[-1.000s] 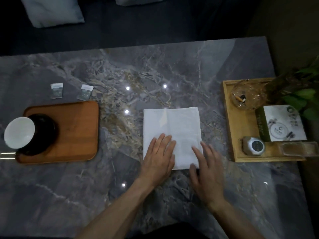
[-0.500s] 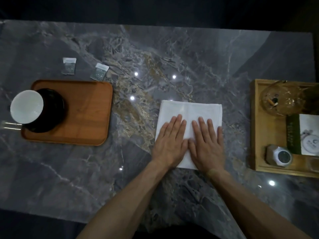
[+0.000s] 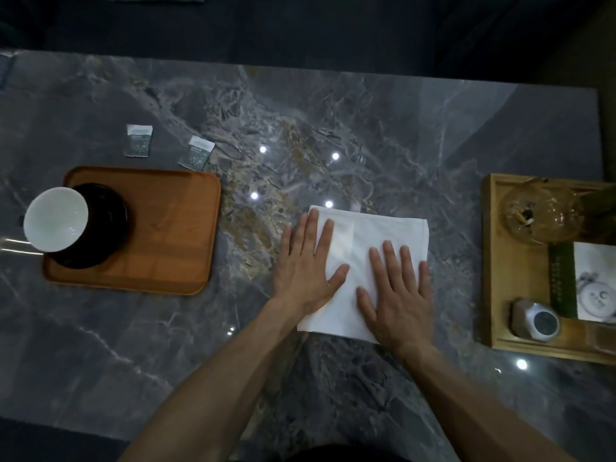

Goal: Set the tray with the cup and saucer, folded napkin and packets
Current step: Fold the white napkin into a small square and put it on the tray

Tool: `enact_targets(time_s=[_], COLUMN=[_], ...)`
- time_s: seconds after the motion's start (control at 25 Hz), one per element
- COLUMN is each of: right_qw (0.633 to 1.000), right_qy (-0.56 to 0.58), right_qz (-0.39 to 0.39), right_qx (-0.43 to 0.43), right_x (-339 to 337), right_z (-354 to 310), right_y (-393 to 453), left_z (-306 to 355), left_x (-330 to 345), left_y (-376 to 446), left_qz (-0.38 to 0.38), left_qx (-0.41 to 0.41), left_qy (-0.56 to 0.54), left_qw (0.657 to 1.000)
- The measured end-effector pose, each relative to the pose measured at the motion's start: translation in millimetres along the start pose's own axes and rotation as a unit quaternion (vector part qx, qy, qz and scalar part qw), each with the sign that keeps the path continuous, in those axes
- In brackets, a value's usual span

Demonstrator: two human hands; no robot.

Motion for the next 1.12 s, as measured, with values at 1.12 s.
enact_targets(time_s=[1.12], right_qw=[1.000], right_qy=[0.016], right_qz=[-0.007], right_qx=[0.017], right_x=[-1.3], right_z=[0.8], right_y=[-1.1], left_z=[1.8], left_x=[2.7], left_y=[-66.6], left_qz=[-0.008], left_qx=[0.041], left_qy=[0.018], left_qw=[0.999])
Point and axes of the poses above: each hand's wrist, its own y-axis towards the middle knuckle, its own x-axis out of the palm, z = x × y, the point moved 10 cm from there along y, towards the middle knuckle, and after that the axes turned 10 degrees about z, right-handed, at the moved point
